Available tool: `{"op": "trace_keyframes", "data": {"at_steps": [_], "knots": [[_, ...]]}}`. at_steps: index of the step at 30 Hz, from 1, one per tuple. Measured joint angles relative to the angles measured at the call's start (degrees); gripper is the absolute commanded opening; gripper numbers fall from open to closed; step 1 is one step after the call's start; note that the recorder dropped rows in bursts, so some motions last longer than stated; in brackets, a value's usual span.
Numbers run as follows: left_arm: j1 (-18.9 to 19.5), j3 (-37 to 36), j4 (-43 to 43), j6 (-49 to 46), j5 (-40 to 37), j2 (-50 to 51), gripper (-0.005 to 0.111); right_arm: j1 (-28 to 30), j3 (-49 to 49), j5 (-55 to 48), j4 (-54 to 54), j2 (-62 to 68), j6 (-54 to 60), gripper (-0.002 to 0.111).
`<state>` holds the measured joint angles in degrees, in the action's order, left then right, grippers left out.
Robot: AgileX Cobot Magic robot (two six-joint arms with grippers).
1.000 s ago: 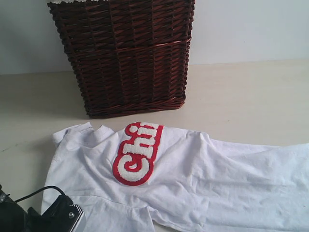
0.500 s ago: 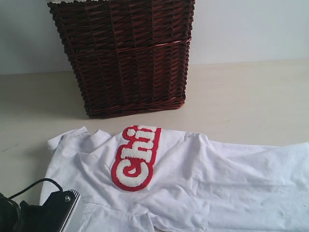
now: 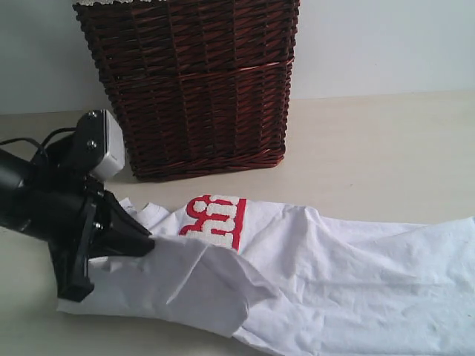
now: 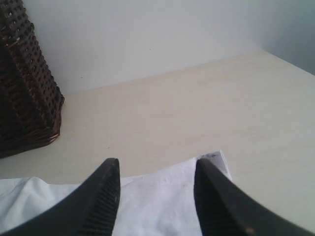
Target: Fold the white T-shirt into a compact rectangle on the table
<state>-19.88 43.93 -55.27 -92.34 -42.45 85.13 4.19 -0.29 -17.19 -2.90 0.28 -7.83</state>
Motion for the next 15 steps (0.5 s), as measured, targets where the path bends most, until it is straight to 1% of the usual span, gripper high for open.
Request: {"op": "trace_keyframes", "data": {"at_steps": [4,5,8,12,13,15], "knots": [[2.08,1.88,-3.18,1.69,4.63,3.98,0.000,0.00,0.00,0.00,0.00,0.00,0.00,0.046],[2.34,2.19,-4.55,1.80,6.96,5.12,0.000,0.00,0.00,0.00,0.00,0.00,0.00,0.046],[2.58,2.95,-7.91,2.04,12.22,7.70,0.000,0.00,0.00,0.00,0.00,0.00,0.00,0.046],[2.58,3.20,-9.62,1.07,17.55,11.78,0.001,0.00,0.00,0.00,0.00,0.00,0.00,0.046],[2.58,3.20,-9.99,0.42,18.59,12.91,0.003,0.00,0.00,0.00,0.00,0.00,0.00,0.046],[2.58,3.20,-10.66,-0.76,20.46,14.65,0.015,0.00,0.00,0.00,0.00,0.00,0.00,0.046]]}}
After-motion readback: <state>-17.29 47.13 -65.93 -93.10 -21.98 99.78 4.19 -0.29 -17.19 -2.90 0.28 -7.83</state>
